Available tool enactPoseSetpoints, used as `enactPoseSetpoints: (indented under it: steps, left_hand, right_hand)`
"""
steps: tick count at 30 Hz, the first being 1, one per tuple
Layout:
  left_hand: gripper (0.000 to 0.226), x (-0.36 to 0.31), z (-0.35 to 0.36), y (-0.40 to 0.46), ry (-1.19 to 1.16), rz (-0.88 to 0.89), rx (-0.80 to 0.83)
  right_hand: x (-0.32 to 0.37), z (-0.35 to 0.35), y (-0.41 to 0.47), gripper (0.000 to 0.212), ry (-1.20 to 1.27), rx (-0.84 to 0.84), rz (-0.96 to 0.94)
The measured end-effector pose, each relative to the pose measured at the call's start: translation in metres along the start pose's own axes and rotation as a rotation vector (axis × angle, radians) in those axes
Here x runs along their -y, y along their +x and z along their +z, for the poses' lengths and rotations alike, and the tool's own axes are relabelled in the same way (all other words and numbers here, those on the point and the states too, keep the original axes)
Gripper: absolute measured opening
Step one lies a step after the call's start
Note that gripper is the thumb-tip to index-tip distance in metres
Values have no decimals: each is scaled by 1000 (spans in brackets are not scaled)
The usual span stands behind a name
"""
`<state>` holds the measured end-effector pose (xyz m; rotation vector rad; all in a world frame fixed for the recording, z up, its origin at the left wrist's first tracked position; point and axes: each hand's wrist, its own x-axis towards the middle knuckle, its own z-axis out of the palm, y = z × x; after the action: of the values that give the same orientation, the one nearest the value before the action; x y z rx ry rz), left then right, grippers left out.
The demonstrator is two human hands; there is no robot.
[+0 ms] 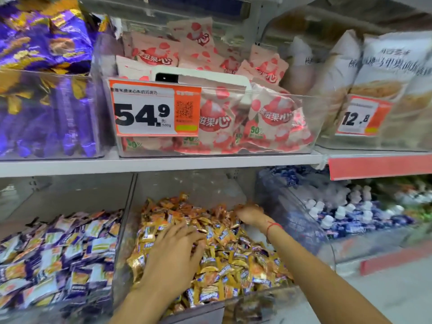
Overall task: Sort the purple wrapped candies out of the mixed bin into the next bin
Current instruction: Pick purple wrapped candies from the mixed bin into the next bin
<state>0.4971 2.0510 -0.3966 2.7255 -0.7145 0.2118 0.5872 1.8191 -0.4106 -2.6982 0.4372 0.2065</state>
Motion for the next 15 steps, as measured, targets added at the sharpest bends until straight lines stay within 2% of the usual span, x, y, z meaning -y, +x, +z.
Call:
enactPoseSetpoints:
  steps: [2, 4, 6, 8, 11, 13, 15]
  left_hand:
    - [37, -2, -1, 0, -54, -26, -34]
    - [34, -4, -2, 0, -110, -47, -96]
    - [32, -6, -4, 1, -176, -87, -187]
    - [31, -6, -7, 0, -219, -123, -284]
    - [31, -5, -8, -1, -279, -118, -384]
    - [34, -5, -7, -1, -296, -98, -346]
    - [37, -6, -5, -1, -290, -40, -256]
  right_hand:
    - [21, 4, 1, 46, -8, 8, -14]
    - [40, 6, -7, 44, 129, 70, -45]
    - [54, 9, -23, 31, 295, 82, -143]
    - [60, 12, -48, 29, 383, 78, -280]
    - [51, 22, -91, 46, 222, 177, -505]
    - [40, 23, -112, 55, 93, 221, -624]
    - [33, 10, -133, 53, 104, 326, -667]
